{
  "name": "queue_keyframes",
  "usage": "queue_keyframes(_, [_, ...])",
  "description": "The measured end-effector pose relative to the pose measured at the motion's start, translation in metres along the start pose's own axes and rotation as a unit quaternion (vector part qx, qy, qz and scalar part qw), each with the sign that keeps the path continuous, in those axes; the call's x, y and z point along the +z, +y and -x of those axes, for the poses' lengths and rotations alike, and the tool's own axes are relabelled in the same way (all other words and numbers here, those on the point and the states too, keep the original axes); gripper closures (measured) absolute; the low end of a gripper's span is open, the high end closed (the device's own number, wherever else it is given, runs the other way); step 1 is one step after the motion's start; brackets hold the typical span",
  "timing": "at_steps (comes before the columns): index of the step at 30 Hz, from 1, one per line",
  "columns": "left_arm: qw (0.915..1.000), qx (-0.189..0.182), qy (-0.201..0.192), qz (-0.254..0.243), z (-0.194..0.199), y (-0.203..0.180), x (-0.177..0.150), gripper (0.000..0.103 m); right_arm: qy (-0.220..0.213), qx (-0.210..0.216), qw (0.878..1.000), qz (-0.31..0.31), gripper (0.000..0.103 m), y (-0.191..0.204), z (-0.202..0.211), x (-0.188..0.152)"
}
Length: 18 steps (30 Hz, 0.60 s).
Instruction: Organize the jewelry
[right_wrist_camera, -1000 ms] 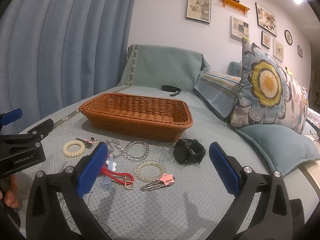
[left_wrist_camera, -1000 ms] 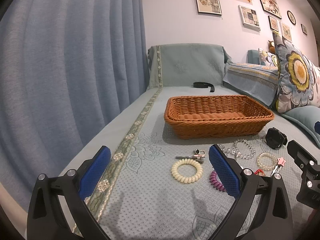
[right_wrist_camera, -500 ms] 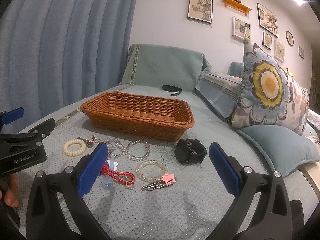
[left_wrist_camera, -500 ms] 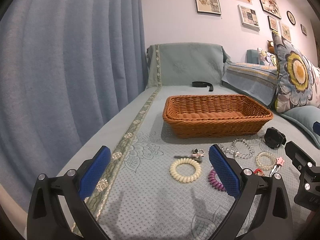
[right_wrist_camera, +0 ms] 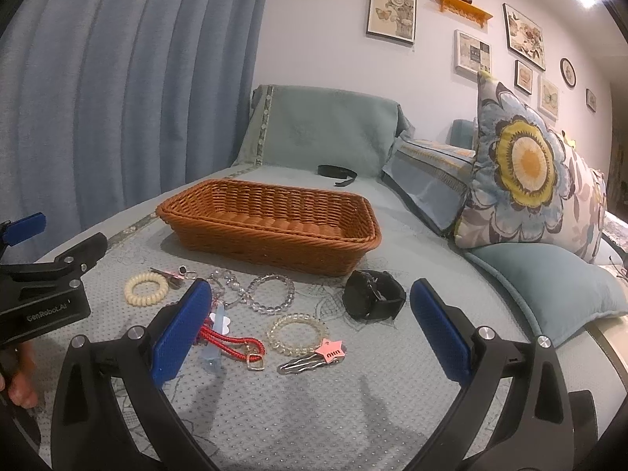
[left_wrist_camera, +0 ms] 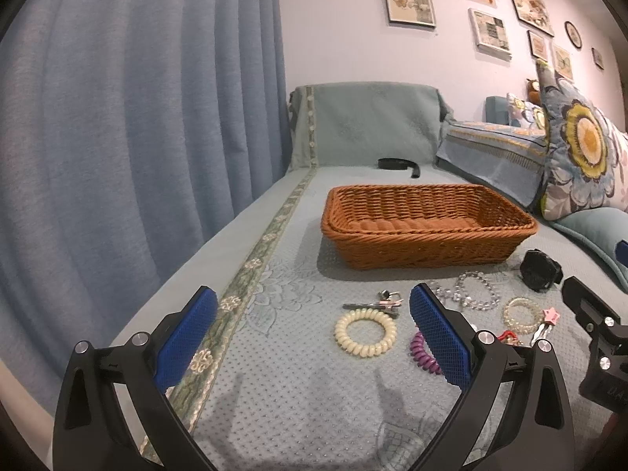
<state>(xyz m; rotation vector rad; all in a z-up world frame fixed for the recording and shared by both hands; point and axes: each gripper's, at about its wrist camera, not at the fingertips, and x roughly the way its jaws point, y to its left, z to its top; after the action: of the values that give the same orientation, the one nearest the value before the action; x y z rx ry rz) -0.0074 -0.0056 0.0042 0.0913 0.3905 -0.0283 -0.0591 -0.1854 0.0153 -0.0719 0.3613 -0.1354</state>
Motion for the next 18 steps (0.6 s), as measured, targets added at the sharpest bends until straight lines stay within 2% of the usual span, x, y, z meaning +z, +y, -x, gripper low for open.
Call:
queue_keyframes(2, [0.9998, -0.003, 0.012, 0.014, -0.005, 0.007, 0.0, 0.008, 0.018, -0.003, 1.0, -0.006, 0.007, -0.003, -0.003, -0.001])
queue_keyframes(6, [0.9941, -0.035, 0.08, 0.063, -0.028, 0.029, -0.005, 0.008, 0.037, 0.005, 0.999, -0.025, 0.009, -0.014, -0.004, -0.005])
queue_keyframes(9, [0.9846, -0.062, 0.12, 0.11, -0.045, 0.048, -0.011, 0.013, 0.082, 0.029, 0.995, -0.051, 0.022, -0.028, -0.015, -0.005])
queue_keyframes(12, [0.971, -0.098, 0.158, 0.15, -0.064, 0.064, -0.017, 0.014, 0.134, 0.059, 0.985, -0.086, 0.035, -0.049, -0.026, -0.004])
queue_keyframes(14, [0.9608, -0.121, 0.182, 0.171, -0.077, 0.068, -0.021, 0.022, 0.154, 0.07, 0.98, -0.109, 0.04, -0.064, -0.032, -0.004])
queue_keyframes(16, [0.9558, -0.133, 0.199, 0.171, -0.087, 0.067, -0.022, 0.025, 0.177, 0.088, 0.969, -0.148, 0.044, -0.089, -0.039, -0.005])
queue_keyframes(18, [0.9553, -0.138, 0.208, 0.159, -0.092, 0.062, -0.022, 0.025, 0.192, 0.099, 0.96, -0.179, 0.05, -0.107, -0.046, -0.009])
